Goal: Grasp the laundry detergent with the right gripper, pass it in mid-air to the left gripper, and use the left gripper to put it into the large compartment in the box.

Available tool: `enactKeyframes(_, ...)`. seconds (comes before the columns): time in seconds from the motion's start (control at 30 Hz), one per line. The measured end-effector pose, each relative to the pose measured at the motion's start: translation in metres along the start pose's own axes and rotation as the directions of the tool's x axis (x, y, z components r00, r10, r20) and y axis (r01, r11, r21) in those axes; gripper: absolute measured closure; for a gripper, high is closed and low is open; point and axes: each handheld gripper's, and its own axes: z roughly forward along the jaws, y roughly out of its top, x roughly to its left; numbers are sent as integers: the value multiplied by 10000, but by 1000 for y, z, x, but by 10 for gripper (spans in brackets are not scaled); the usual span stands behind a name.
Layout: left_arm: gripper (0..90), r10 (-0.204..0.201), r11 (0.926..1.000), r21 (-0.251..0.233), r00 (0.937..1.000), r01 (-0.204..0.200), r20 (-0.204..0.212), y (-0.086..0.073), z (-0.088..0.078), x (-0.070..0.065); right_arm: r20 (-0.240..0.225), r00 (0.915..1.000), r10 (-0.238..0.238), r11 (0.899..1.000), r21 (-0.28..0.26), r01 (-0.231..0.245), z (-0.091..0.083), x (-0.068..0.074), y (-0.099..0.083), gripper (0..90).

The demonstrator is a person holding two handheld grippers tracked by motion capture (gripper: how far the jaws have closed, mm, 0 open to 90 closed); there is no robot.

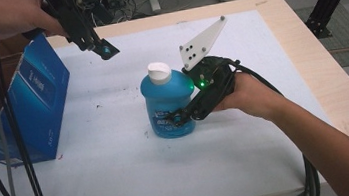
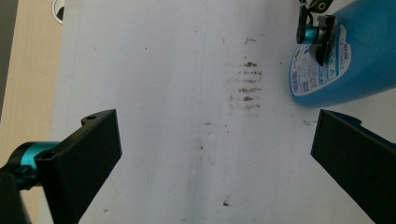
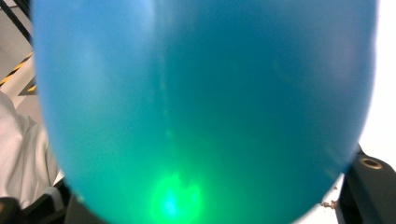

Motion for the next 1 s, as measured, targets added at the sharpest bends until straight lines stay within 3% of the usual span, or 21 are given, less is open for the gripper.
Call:
enactKeyframes(0.23,17,-63,10000,20,10000,62,31,-1,0,0,-26,9999,-123,9999,-59,123,0,1,0,391)
enactKeyframes(0.53,17,-104,9999,8,9999,104,17,-3,0,-1,364,9980,-511,9982,-298,522,-2,3,0,443)
enactKeyframes(1.0,17,-115,9999,3,9999,115,-29,-3,-4,-4,674,9938,-889,9960,-61,895,-1,10,4,455)
